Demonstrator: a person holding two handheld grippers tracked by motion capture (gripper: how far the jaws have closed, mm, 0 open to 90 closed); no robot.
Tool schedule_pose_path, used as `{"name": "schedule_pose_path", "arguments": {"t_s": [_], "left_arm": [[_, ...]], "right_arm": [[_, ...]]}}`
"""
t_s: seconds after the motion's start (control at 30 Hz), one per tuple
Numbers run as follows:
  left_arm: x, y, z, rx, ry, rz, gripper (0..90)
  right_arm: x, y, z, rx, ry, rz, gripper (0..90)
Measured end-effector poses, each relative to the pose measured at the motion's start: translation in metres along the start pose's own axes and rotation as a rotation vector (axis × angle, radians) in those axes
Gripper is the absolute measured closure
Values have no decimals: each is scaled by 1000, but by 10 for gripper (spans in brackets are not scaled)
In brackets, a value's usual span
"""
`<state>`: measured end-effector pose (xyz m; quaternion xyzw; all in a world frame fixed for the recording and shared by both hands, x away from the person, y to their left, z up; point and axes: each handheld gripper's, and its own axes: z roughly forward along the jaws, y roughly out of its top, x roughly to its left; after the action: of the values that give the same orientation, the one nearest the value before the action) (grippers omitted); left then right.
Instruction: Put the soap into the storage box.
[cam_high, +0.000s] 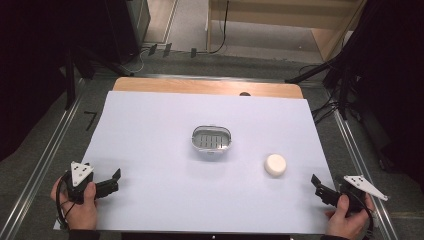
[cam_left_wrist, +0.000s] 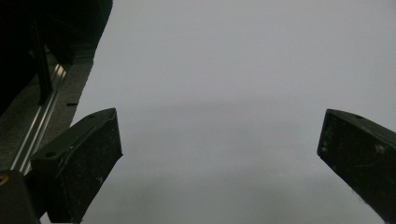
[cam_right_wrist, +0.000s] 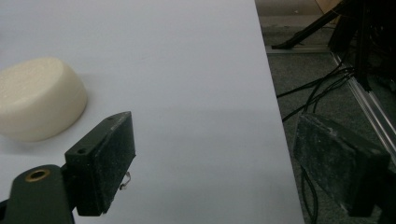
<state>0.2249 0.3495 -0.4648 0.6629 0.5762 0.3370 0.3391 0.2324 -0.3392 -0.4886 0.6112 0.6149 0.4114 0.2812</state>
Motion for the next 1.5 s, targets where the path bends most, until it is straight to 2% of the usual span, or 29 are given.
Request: {"name": "schedule_pose_path", "arguments": {"t_s": [0.07, 0.13, 0.17, 0.2, 0.23, 0.27, 0.37, 0.4, 0.43, 0.47, 0.5, 0.53, 0.63, 0.8, 0.9, 1.0, 1.27, 1.4, 1.5], "left_arm": [[0, 0, 0, 3, 1, 2, 2], [0, 0, 0, 0, -1, 3, 1], [0, 0, 0, 1, -2, 1, 1], [0, 0, 0, 1, -2, 1, 1], [0, 0, 0, 1, 0, 0, 1], [0, 0, 0, -2, 2, 2, 2], [0, 0, 0, -1, 1, 4, 2], [0, 0, 0, 1, -1, 3, 2], [0, 0, 0, 1, -1, 3, 2], [0, 0, 1, 1, 0, 3, 2], [0, 0, 1, 1, 0, 3, 2], [-1, 0, 1, 1, 1, 4, 2], [-1, 0, 0, 4, 1, 7, 2], [-1, 0, 1, 3, -1, 6, 2], [-1, 0, 1, 6, 0, 9, 2], [-1, 0, 1, 6, 0, 10, 2], [-1, 0, 0, 4, 2, 15, 2], [-1, 0, 0, 4, 3, 14, 2], [-1, 0, 0, 4, 3, 14, 2]], "right_arm": [[-4, -1, -3, -15, 26, 28, 134], [-7, -3, -5, -2, 57, 63, 129], [-8, -3, -7, -1, 82, 68, 126], [-8, -3, -7, -1, 82, 68, 126], [-8, -4, -8, -7, 99, 62, 125], [-8, -4, -9, -6, 120, 47, 88], [-5, -3, -8, 23, 127, 22, 53], [-2, -1, -6, 74, 120, -5, 35], [1, -1, -4, 103, 108, -27, 20], [3, 0, -2, 125, 110, -49, 16], [3, 0, -2, 125, 110, -49, 16], [6, 0, -2, 143, 154, -72, 16], [6, 0, -1, 150, 197, -72, 15], [8, 3, 2, 200, 182, -108, 3], [10, 7, 1, 223, 186, -123, 0], [12, 15, 1, 255, 216, -144, 0], [17, 26, 7, 341, 234, -188, 0], [20, 28, 11, 393, 225, -228, 0], [21, 31, 11, 407, 231, -233, 0]]}}
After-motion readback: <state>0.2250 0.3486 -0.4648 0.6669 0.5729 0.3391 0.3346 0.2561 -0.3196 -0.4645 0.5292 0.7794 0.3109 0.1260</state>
